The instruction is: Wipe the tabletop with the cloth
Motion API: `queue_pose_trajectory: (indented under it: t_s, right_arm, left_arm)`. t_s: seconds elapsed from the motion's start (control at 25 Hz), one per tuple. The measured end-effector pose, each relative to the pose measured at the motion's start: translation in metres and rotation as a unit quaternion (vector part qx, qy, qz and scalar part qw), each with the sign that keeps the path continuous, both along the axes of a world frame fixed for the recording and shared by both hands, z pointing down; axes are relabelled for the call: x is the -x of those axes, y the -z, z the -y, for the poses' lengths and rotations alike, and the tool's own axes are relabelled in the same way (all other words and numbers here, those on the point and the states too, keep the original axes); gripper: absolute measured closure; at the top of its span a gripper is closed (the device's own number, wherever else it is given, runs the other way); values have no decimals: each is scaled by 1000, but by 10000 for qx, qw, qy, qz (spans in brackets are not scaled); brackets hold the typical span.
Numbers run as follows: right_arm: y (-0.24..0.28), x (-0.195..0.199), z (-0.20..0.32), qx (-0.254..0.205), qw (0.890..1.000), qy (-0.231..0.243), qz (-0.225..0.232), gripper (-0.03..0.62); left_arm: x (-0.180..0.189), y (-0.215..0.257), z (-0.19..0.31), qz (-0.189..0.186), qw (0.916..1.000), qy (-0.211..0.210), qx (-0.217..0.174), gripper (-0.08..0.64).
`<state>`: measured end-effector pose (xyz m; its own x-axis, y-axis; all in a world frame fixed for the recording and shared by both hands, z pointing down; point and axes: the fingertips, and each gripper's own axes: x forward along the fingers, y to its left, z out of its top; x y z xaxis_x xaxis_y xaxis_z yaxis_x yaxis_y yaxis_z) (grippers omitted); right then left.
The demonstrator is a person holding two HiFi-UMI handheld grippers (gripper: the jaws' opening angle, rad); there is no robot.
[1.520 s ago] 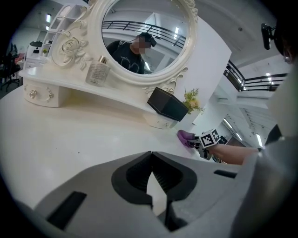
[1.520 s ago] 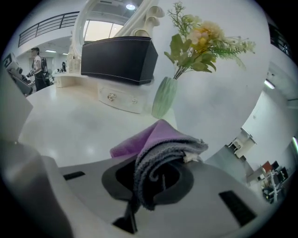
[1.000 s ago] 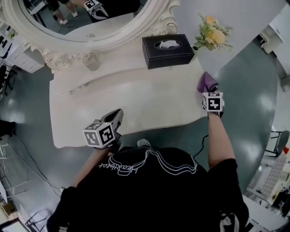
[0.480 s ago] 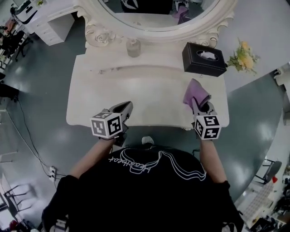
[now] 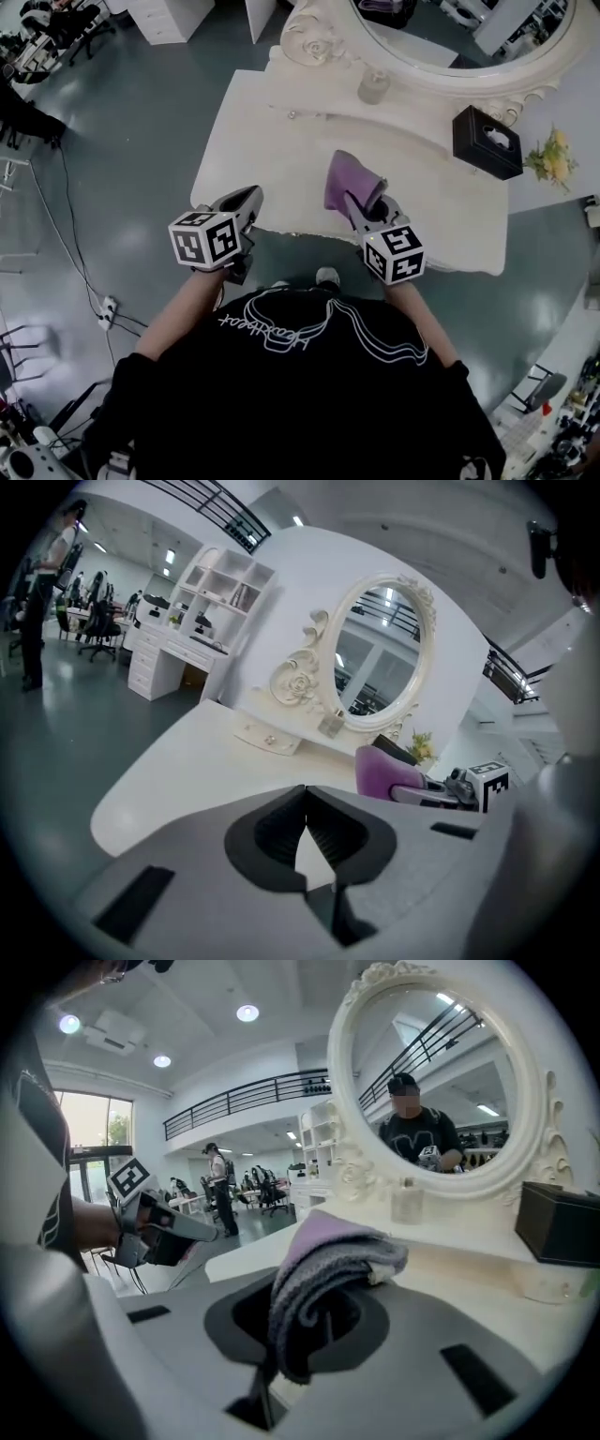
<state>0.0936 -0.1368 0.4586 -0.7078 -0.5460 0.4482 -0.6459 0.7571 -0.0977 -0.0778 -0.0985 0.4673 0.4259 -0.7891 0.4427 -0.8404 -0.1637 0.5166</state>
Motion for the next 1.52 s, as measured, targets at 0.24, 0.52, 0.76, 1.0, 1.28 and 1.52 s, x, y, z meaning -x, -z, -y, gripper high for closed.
queue_pose_trajectory:
  t_s: [0.24,0.52,0.76,1.0,1.28,1.52]
  right_arm:
    - [-7,99,-33,92,9976,679,75,537]
    - [-32,192,-64,410,9915,1234,17,537]
    - [-49,257,-69,327,9870,1558,-242,537]
    - [-71,298,-60,327,9860,1566,-459,537]
    - [-99,321,-49,299,9830,1595,-858,538]
    - [-118,325,-41,277,9783,1582,-1312,540]
  left_arm:
    - [73,-9,-41,4,9991,420,56,555]
    - [126,-19,-79,-44,9976,681,112,555]
    - [160,-34,-103,-165,9948,973,254,555]
    - [182,-47,-126,-252,9917,1200,400,555]
    - [202,-58,-134,-321,9885,1411,429,555]
    - [214,-67,-143,-403,9853,1588,492,555]
